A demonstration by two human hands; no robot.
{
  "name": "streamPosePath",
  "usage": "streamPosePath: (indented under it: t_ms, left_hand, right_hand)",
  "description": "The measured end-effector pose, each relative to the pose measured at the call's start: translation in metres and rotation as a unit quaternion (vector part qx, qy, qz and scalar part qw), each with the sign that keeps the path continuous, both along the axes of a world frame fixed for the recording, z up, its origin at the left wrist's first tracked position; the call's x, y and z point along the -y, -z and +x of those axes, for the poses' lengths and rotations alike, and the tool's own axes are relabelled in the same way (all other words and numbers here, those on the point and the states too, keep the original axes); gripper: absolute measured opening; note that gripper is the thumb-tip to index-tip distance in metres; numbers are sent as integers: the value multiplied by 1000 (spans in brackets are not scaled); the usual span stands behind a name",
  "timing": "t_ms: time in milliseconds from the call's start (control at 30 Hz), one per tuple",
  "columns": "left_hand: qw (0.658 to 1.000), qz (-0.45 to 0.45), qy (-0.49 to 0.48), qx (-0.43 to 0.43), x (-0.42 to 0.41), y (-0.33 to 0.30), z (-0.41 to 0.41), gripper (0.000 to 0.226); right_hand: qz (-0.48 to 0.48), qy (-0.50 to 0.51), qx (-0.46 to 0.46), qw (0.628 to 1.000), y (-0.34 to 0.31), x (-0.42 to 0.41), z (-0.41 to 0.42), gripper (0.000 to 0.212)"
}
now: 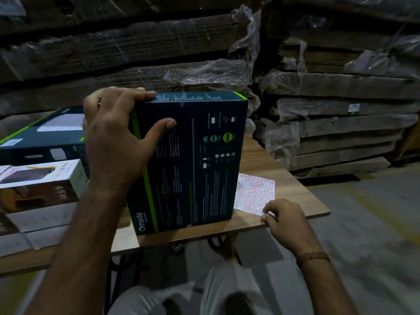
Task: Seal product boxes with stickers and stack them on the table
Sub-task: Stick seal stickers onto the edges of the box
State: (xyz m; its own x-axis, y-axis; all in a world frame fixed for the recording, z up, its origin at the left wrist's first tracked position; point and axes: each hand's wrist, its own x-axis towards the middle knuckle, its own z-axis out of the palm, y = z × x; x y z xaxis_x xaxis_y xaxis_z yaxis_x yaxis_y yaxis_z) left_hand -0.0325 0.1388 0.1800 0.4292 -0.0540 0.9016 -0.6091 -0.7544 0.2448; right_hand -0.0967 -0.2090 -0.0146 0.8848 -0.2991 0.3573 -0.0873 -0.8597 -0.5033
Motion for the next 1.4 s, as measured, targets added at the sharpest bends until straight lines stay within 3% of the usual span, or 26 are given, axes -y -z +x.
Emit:
streamPosePath:
  t_ms: [333,867,1100,1400]
  left_hand:
    - [1000,-3,0,-3,1,0,-1,58]
    - [1000,-4,4,-2,0,-1,1,57]
    - [1000,-3,4,-8,0,-3,5,57]
    - [1000,-7,4,-6,0,-2,7,58]
  right_hand:
    - [10,33,-33,999,-3,-7,2,31]
    - [10,16,-68,998,-13,-14,7,14]
    - [14,18,-16,1000,-9,-10,-1,19]
    - [1,47,5,999,-7,-16,-1,10]
